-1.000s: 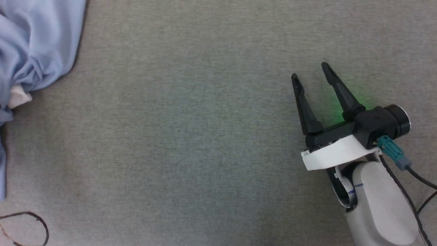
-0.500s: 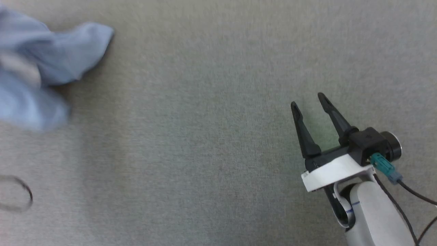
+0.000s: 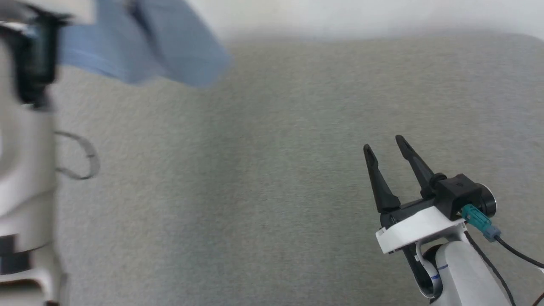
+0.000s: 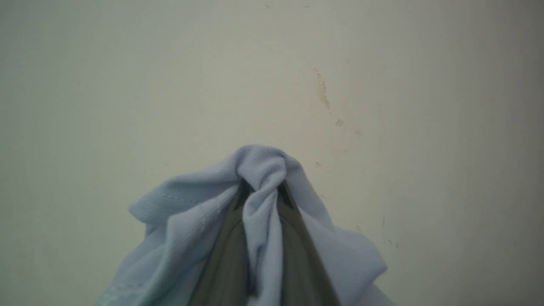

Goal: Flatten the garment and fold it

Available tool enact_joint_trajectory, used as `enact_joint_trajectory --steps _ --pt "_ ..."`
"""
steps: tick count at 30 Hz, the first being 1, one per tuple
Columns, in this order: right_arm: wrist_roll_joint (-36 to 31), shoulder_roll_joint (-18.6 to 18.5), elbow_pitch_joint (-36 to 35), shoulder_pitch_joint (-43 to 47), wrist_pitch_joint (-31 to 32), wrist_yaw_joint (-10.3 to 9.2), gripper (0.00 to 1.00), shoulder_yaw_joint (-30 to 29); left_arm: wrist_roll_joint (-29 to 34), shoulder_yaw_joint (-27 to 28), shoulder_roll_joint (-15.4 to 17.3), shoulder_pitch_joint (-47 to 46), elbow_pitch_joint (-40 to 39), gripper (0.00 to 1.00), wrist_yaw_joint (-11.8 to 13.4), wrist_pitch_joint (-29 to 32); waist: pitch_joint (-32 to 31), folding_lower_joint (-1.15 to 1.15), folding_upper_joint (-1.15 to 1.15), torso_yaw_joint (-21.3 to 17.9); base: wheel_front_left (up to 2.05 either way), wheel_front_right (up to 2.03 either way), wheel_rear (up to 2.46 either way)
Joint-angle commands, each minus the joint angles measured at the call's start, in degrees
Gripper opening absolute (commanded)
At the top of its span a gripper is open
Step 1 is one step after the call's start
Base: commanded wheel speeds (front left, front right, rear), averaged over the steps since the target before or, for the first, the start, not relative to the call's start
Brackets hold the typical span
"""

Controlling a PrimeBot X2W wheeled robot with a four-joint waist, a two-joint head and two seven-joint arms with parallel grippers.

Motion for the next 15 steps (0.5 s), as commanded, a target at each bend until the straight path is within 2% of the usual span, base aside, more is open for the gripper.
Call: enact_joint_trajectory --steps 1,5,6,11,15 --pt "0.42 -0.03 0.00 0.72 -0.26 -0.11 1.00 -0.19 -0.42 -1.73 -2.77 -1.22 0.47 0.00 -0.58 -0.79 -2.27 0.01 0.00 -4.76 0.00 0.00 0.00" --pt "0.48 -0.03 0.08 1.11 -0.19 -0.11 1.00 -0.19 -2.13 -4.24 -7.96 -1.25 2.39 0.00 -0.70 -1.99 -2.22 0.01 0.00 -7.51 0.00 0.00 0.00" --pt "0.48 -0.03 0.08 1.11 -0.19 -0.11 1.00 -0.19 -2.13 -4.24 -7.96 -1.25 2.39 0.00 -0.70 -1.99 -2.22 0.01 0.00 -7.51 0.00 0.00 0.00" --pt "0.86 -0.03 0.03 1.23 -0.12 -0.11 1.00 -0.26 -4.44 -6.96 -13.39 2.72 5.77 0.00 -0.74 -3.07 -1.83 0.01 0.00 -10.62 0.00 0.00 0.00" --pt "0.94 -0.03 -0.19 1.27 -0.01 -0.11 1.00 -0.22 -5.42 -9.86 -15.71 7.84 10.92 0.00 -1.10 -1.40 -1.22 0.01 0.00 -12.15 0.00 0.00 0.00"
